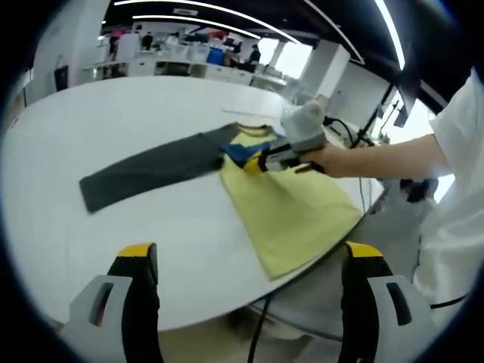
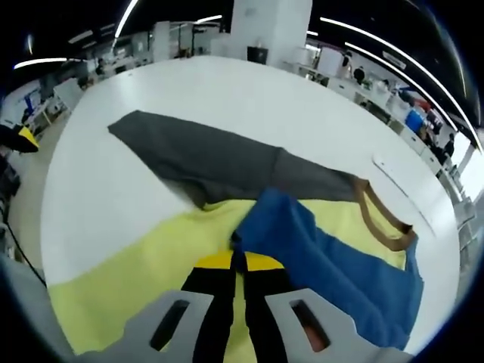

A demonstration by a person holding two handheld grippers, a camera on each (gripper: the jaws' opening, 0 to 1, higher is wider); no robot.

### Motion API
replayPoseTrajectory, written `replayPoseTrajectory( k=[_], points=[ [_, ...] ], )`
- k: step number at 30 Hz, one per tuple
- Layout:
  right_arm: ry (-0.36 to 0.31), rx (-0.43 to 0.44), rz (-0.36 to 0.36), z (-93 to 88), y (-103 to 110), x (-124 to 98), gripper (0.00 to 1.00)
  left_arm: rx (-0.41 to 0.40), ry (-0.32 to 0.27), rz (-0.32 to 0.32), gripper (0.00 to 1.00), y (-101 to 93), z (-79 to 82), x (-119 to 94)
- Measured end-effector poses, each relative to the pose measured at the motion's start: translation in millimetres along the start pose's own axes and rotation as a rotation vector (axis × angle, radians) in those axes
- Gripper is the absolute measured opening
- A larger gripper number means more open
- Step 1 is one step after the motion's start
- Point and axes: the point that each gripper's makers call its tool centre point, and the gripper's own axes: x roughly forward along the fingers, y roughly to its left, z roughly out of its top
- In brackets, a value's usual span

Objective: Fold the garment on the visible template until the final outline fits inside the template.

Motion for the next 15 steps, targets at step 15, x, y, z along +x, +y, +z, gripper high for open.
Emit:
replayPoseTrajectory(
  k=[15],
  points=[
    [0.009,-0.016,0.010,-2.5,6.8,0.8,0.04,0.000,0.000,0.001,0.98,-1.0,0.2,-2.4]
  ],
)
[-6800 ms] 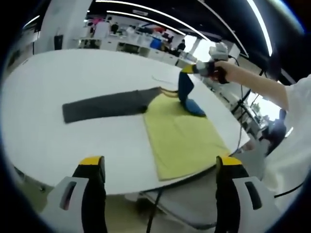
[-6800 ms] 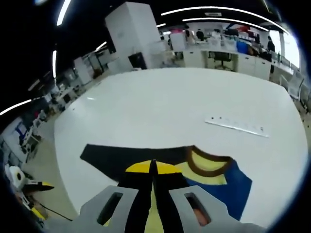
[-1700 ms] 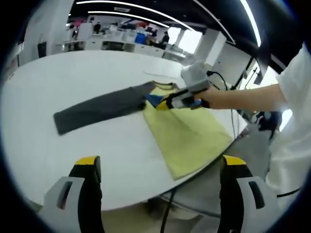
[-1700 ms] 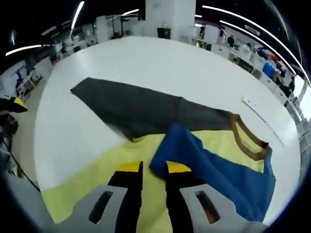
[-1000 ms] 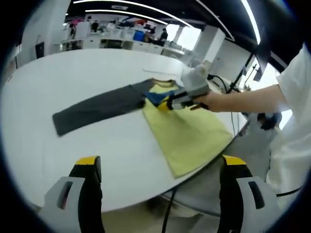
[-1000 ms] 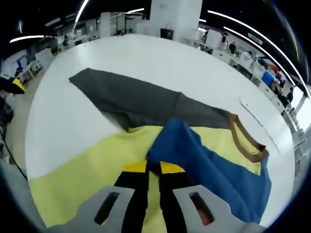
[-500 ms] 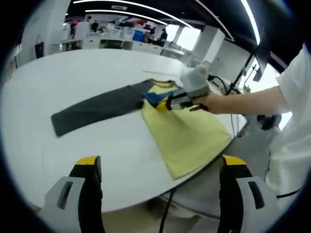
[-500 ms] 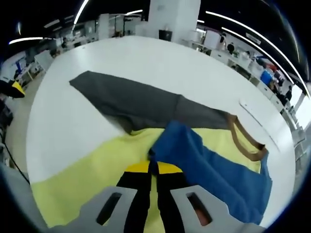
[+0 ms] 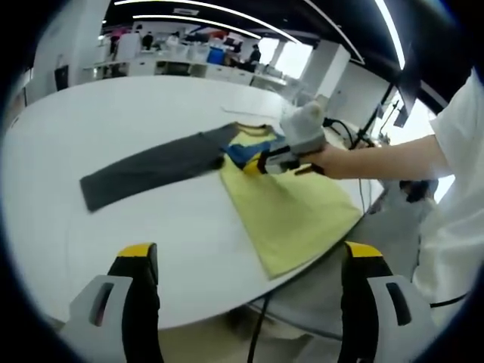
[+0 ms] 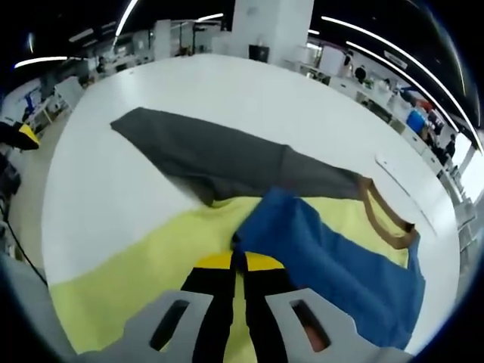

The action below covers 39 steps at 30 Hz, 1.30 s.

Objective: Fold the garment on the visible template until the final outline fits inside the template.

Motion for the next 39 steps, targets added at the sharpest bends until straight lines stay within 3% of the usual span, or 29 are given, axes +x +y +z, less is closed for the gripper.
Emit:
replayPoseTrajectory(
  k=[10,21,28,39],
  points=[
    [-0.008,-0.032,-0.005,0.8,3.6,0.5,0.05,0.004,0.016,0.013,0.97,-0.2,-3.6,-5.1],
    [-0.026,-0.053,0.011,-1.0,8.7,-4.2,0.10,0.014,0.008,0.004,0.97,-12.9,1.0,-2.9],
    [-0.069,-0.013,0.044,5.7,19.8,-29.8,0.16,0.022,0.024,-0.004,0.95,-20.6,0.4,-1.6],
    [-0.120,0.058,0.061,0.0,12.4,-78.0,0.30,0.040,0.033,-0.045,0.95,-33.9,8.6,13.2]
  ],
)
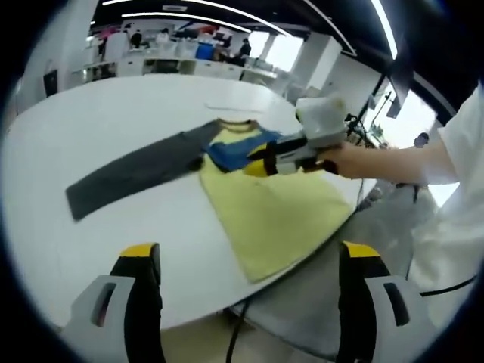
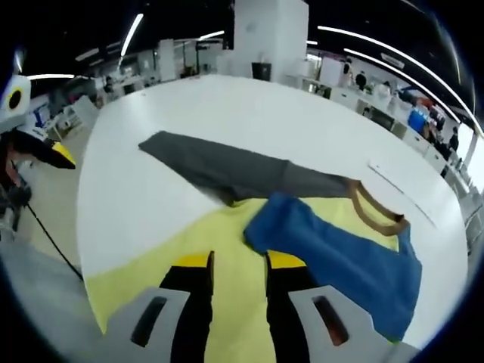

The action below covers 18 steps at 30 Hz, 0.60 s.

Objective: Fold the garment on the visible template until the final outline fits inside the template.

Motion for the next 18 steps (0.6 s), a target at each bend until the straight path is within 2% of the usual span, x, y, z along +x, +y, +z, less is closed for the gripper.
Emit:
replayPoseTrajectory(
  k=[5,12,18],
  points=[
    [-0.019,0.027,-0.009,-2.1,-4.7,-23.5,0.33,0.027,-0.001,0.001,0.95,-3.9,6.9,1.7],
    [-0.045,0.070,-0.014,-4.0,-7.3,-54.3,0.46,0.038,-0.025,0.011,0.95,-12.0,18.0,1.3],
    [-0.056,0.087,-0.010,-9.6,-8.6,-76.0,0.56,0.048,-0.031,0.015,0.94,-25.0,18.3,3.0]
  ],
)
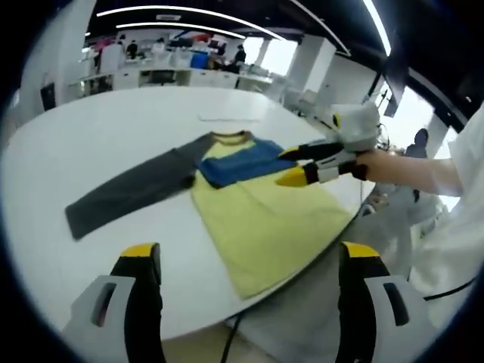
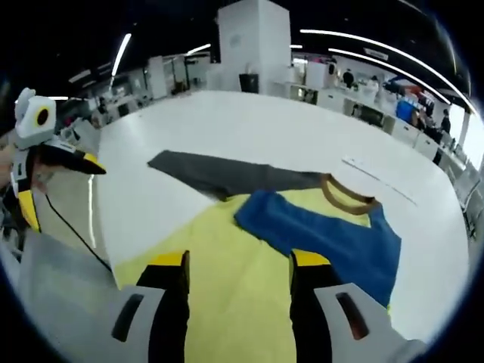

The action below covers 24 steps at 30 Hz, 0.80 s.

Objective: Fold the garment on the visible template until the final outline fits inside the template.

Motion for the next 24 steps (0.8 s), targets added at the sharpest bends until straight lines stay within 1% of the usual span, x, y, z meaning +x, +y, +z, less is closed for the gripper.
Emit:
replayPoseTrajectory(
  k=[5,11,16,20,24],
  points=[
    [-0.015,0.029,-0.002,-4.0,-5.4,-20.5,0.64,0.010,0.004,0.000,0.94,-11.3,0.2,1.8],
    [-0.035,0.066,-0.015,-8.7,-17.2,-49.9,0.77,0.029,0.011,0.005,0.93,-24.7,4.2,1.5],
    [-0.041,0.120,-0.004,-15.3,-25.0,-74.7,0.90,0.020,0.000,0.017,0.93,-26.4,8.5,-0.1],
    [-0.051,0.135,-0.015,-21.5,-34.9,-93.1,0.94,0.016,0.000,0.032,0.93,-25.4,10.8,-1.0],
    [-0.049,0.166,-0.035,-32.5,-49.0,-109.2,0.99,0.016,-0.001,0.047,0.93,-25.5,15.1,-2.4]
  ],
)
